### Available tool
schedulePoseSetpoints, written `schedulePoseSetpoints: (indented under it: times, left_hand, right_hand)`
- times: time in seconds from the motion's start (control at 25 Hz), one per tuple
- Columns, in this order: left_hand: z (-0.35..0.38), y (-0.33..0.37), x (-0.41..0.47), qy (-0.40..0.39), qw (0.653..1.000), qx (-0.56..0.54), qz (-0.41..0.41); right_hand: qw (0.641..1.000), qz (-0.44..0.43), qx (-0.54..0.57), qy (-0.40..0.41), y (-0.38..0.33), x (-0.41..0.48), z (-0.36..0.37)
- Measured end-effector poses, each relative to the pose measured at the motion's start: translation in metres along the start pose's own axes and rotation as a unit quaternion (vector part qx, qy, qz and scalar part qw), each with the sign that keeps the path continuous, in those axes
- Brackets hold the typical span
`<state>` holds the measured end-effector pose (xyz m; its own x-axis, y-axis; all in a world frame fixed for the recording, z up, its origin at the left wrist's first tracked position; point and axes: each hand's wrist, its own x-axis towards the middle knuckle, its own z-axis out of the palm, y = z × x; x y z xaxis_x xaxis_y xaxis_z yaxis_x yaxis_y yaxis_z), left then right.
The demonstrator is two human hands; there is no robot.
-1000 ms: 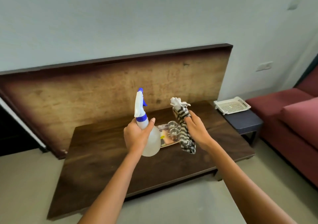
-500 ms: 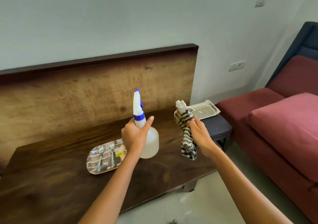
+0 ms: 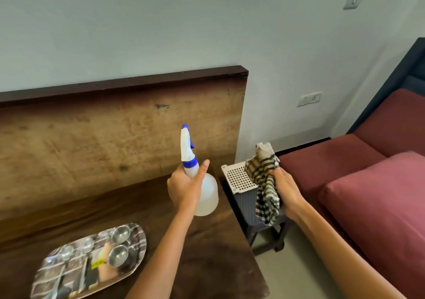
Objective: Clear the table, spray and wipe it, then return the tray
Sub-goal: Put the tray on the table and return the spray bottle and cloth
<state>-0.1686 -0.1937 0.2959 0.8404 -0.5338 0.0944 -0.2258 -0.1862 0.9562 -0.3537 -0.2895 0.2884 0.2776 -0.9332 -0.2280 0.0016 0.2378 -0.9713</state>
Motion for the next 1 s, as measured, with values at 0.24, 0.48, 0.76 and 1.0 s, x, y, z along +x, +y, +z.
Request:
schedulePoseSetpoints:
  times: [0.24, 0.48, 0.76, 1.0]
  left_hand:
    - [0.1, 0.01, 0.043, -0.01, 1.0, 0.013, -0.005]
    - [0.207, 0.001, 0.073, 0.017, 0.998, 0.02, -0.049]
    - [0.305, -0.013, 0.1, 0.075, 0.989, 0.046, -0.123]
    - [0.378, -0.082, 0.132, 0.106, 0.984, 0.057, -0.133]
  right_hand:
    - [0.999, 0.028, 0.007, 0.019, -0.013, 0.102, -0.052]
    - [0.994, 0.094, -0.008, 0.049, 0.012, 0.219, -0.102]
    - [0.984, 0.137, -0.107, 0.029, 0.039, 0.324, -0.14]
    - [0.977, 0.092, -0.193, 0.002, 0.116, 0.407, -0.139]
